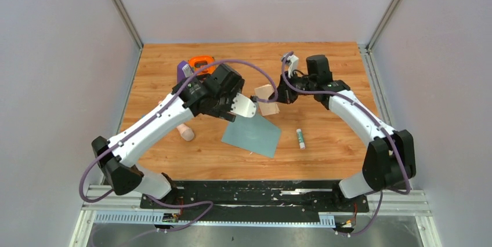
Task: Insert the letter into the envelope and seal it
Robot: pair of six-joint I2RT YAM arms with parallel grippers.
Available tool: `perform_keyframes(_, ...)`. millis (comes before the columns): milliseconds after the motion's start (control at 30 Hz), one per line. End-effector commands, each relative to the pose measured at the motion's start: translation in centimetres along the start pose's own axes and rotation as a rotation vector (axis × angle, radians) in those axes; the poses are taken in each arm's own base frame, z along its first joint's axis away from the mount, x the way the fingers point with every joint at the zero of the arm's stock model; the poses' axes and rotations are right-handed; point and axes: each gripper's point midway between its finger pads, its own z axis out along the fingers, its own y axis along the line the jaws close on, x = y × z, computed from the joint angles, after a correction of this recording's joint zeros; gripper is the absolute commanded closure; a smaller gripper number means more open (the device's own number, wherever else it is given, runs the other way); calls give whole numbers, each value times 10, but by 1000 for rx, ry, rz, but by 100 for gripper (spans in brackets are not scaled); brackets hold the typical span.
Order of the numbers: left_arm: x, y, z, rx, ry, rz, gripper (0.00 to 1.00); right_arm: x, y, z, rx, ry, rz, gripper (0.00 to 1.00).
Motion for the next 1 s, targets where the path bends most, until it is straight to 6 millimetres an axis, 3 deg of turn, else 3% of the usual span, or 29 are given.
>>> perform_keyframes(0,0,-91,-6,418,-31,-381,6,17,-20,17,0,58,-112,100)
perform_keyframes(100,-34,-112,4,515,-175,-474,4,27,-36,31,1,82,-114,100)
perform_keyframes(200,-54,-134,16,613,-282,-503,0,44,-52,47,-4,123,-86,100)
perform_keyframes(300,-67,-128,39,623,-415,-562,0,58,-67,59,18,153,-64,100)
perform_keyframes(433,-68,-121,73,657,-568,-625,0,71,-81,69,40,162,-55,100)
perform_keyframes(533,-63,-132,113,628,-543,-540,0,83,-88,74,63,175,-42,100)
perform_keyframes(667,-57,-157,148,624,-471,-422,1,97,-83,75,40,195,-2,100)
perform_keyframes(833,-55,-182,159,643,-463,-316,0,112,-70,71,0,213,71,100)
perform_keyframes(967,-60,-185,164,622,-462,-221,0,124,-68,68,17,221,79,100)
